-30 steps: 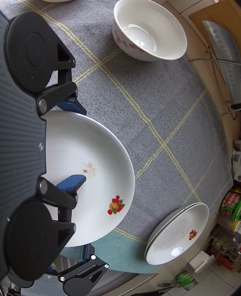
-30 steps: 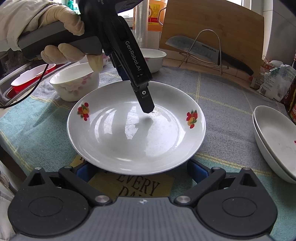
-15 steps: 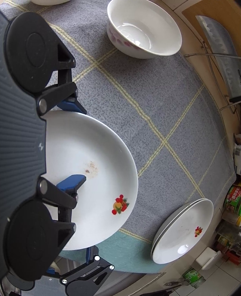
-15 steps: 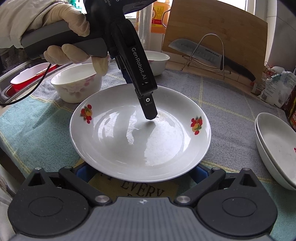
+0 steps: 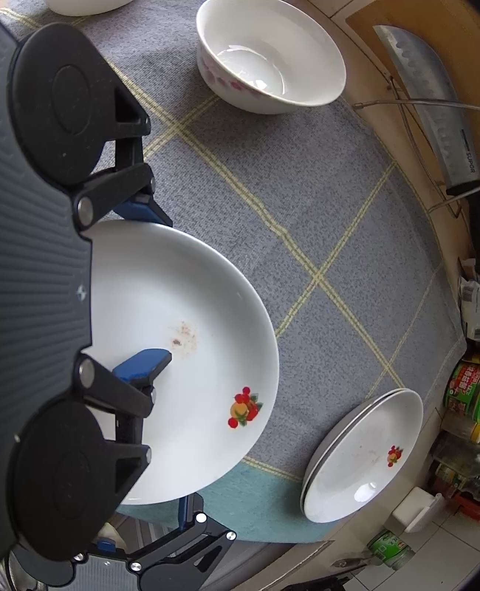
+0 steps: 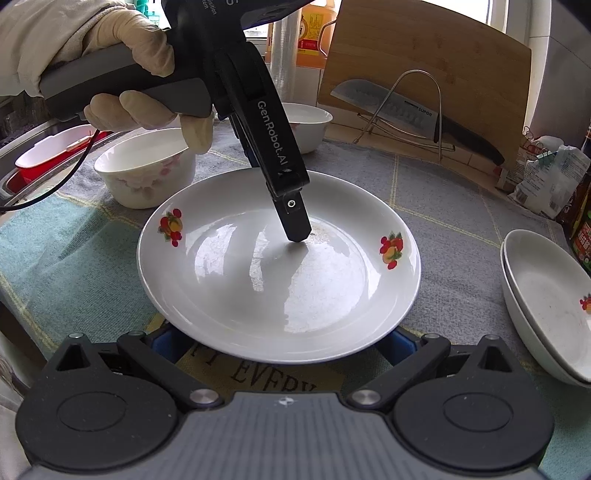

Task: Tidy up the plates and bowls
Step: 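Lower the stained plate onto the stacked white plates with both grippers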

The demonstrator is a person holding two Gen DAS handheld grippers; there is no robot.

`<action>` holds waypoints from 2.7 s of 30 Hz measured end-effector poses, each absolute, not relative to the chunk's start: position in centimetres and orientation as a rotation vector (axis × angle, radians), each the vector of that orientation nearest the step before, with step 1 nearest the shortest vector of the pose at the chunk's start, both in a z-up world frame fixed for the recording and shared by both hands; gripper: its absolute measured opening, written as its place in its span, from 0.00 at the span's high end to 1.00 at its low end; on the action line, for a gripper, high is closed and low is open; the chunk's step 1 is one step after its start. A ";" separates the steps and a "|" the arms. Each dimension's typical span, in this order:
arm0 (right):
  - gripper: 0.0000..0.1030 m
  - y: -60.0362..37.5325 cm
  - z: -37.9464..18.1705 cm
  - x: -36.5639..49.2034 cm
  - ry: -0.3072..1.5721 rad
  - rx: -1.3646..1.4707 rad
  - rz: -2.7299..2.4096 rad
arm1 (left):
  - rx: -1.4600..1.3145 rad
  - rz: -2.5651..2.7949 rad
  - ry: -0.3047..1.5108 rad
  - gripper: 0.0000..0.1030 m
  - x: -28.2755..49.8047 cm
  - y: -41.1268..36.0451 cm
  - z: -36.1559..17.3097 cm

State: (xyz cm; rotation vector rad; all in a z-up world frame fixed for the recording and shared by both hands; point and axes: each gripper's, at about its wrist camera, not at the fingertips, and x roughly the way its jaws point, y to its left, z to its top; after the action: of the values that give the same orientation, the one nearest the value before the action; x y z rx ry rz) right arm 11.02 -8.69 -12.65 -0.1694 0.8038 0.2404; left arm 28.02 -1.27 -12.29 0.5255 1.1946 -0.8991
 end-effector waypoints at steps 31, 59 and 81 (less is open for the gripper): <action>0.00 -12.5 -9.9 11.5 0.782 -0.202 0.293 | 0.490 -0.860 1.129 0.34 27.2 -3.7 -9.1; 0.00 -22.1 -7.3 10.4 0.778 -0.226 0.211 | 0.509 -0.945 1.067 0.33 26.4 -14.3 -7.4; 0.00 -28.8 -8.1 11.7 0.811 -0.213 0.078 | 0.560 -1.051 1.042 0.32 27.8 -23.4 -8.8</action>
State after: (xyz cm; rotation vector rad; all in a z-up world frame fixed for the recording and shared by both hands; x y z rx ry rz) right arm 11.72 -28.84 -8.12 -0.2128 0.8111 0.0780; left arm 27.84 -23.36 -8.77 0.5598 1.0422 -1.0505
